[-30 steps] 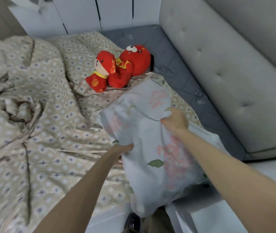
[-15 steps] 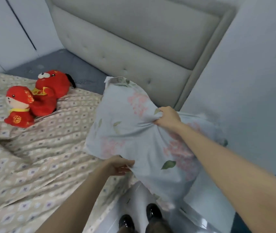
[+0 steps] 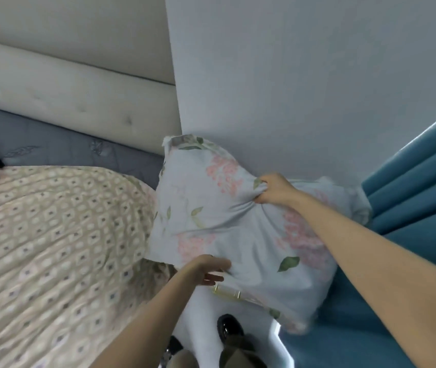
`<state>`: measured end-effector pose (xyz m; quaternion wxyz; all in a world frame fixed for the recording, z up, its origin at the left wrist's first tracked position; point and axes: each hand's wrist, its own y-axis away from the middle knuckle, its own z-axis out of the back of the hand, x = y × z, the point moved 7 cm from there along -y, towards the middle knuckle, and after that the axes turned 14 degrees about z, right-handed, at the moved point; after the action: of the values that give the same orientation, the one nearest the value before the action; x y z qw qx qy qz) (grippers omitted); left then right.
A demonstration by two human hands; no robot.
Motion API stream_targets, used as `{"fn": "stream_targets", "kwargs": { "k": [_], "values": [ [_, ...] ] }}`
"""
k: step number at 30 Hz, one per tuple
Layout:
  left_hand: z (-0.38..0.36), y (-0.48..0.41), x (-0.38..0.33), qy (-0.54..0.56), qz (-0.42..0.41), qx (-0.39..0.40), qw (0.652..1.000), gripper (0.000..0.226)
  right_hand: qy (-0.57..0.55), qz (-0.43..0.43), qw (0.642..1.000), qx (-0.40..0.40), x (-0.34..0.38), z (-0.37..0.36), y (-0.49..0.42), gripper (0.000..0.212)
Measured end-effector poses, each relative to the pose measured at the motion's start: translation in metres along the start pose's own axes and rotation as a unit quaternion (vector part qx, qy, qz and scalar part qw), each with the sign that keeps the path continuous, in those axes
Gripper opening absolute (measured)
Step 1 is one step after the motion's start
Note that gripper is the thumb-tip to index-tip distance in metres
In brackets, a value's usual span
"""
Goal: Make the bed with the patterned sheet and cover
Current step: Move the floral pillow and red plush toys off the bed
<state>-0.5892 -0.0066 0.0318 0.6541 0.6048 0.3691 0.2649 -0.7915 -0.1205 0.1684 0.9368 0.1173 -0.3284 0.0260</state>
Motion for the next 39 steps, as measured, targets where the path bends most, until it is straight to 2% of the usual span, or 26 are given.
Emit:
{"fn": "stream_targets", "kwargs": {
  "k": [2, 4, 6, 8, 11, 17, 22, 28, 32, 39],
  "values": [
    [-0.035, -0.006, -0.014, -0.078, -0.007, -0.017, 0.997, 0.020, 0.092, -0.031, 0.994, 0.044, -0.035, 0.003, 0.006, 0.019],
    [-0.056, -0.011, -0.030, -0.160, -0.043, -0.047, 0.985, 0.042, 0.177, -0.052, 0.981, 0.055, -0.069, 0.000, 0.009, 0.050],
    [-0.058, -0.013, -0.051, -0.170, -0.101, -0.102, 0.975, 0.053, 0.155, -0.060, 0.984, 0.055, -0.091, -0.007, 0.012, 0.062],
    [-0.049, -0.011, -0.066, -0.138, -0.132, -0.149, 0.970, 0.053, 0.127, -0.059, 0.987, 0.081, -0.103, -0.016, 0.016, 0.058],
    [-0.031, -0.005, -0.071, -0.092, -0.120, -0.158, 0.976, 0.052, 0.090, -0.049, 0.990, 0.098, -0.104, -0.024, 0.020, 0.046],
    [0.009, 0.031, -0.071, -0.012, -0.132, -0.196, 0.972, 0.048, -0.039, -0.054, 0.996, 0.059, -0.088, -0.033, 0.012, 0.034],
    [0.061, 0.083, -0.058, 0.102, -0.180, -0.203, 0.957, 0.042, -0.082, 0.030, 0.993, 0.074, -0.012, -0.033, -0.008, 0.041],
    [0.153, 0.147, -0.007, 0.261, -0.241, -0.234, 0.905, 0.033, -0.102, 0.143, 0.980, 0.092, 0.115, -0.064, -0.046, 0.037],
    [0.218, 0.164, 0.049, 0.343, -0.224, -0.249, 0.878, 0.032, -0.078, 0.193, 0.969, 0.136, 0.191, -0.108, -0.074, 0.033],
    [0.344, 0.174, 0.164, 0.423, -0.187, -0.276, 0.842, 0.037, -0.048, 0.223, 0.951, 0.209, 0.314, -0.214, -0.119, 0.030]
  ]
}}
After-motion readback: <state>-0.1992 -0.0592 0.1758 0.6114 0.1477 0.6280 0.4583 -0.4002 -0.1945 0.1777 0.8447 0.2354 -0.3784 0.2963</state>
